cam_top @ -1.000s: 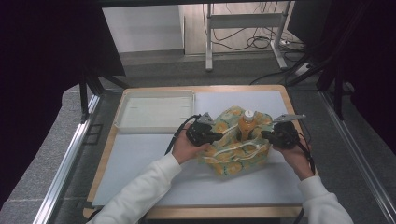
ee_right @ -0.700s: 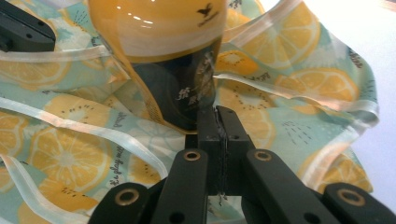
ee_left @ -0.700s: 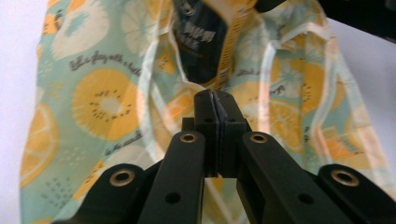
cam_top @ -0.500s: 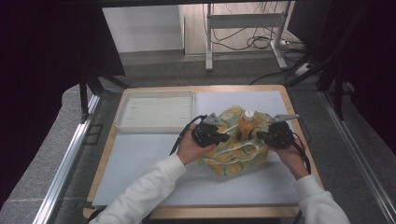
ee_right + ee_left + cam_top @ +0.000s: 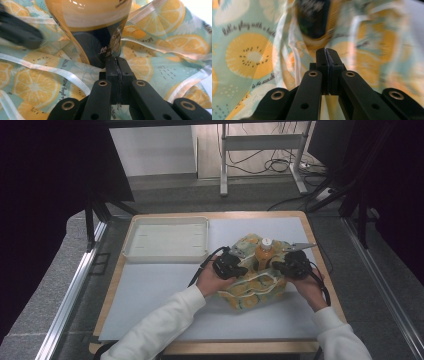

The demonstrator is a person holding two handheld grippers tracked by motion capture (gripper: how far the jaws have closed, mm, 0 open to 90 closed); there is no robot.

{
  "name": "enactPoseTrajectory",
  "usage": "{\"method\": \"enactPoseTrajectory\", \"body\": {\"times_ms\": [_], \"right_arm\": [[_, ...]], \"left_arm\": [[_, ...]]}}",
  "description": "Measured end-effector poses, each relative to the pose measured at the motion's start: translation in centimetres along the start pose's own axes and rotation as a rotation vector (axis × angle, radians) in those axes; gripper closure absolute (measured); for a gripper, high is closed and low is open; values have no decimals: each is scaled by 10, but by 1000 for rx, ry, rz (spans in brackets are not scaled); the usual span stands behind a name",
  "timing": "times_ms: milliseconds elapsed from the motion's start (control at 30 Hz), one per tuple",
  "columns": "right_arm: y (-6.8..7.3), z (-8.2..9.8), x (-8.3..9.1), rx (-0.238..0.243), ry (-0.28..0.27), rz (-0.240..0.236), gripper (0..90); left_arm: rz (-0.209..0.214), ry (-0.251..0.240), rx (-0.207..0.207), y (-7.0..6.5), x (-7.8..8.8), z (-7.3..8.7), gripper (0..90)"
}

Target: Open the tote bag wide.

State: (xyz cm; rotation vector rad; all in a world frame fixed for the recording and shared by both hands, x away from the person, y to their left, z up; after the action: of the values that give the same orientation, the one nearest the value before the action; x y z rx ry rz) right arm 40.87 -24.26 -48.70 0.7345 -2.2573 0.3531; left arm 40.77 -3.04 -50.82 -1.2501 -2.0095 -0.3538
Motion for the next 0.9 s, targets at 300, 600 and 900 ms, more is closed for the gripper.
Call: {"method": "enactPoseTrajectory", "body": {"times_ms": [300,600,900], "right_arm": [[2,11,-11,-4,47,-10,888],[2,26,-6,-17,68,-9,889],[5,43,6,-13,79,-12,888]], "left_arm": [[-49,37,39,22,-25,-4,896],[-72,35,65,35,-31,-8,896],[-97,34,106,48,-41,-3,896]]}}
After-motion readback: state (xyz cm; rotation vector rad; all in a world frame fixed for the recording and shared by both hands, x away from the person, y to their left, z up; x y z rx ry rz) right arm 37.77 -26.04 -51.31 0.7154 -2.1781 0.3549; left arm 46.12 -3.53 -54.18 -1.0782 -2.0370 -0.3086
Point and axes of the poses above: each handheld gripper's, and its own axes: x roughly backward along the jaws, z roughly out of its underside, y roughly to its left, the point moved 3 cm from there along -x, roughly forward along the jaws, and after that the axes turned 2 degrees about z, right-handed, at the moved point
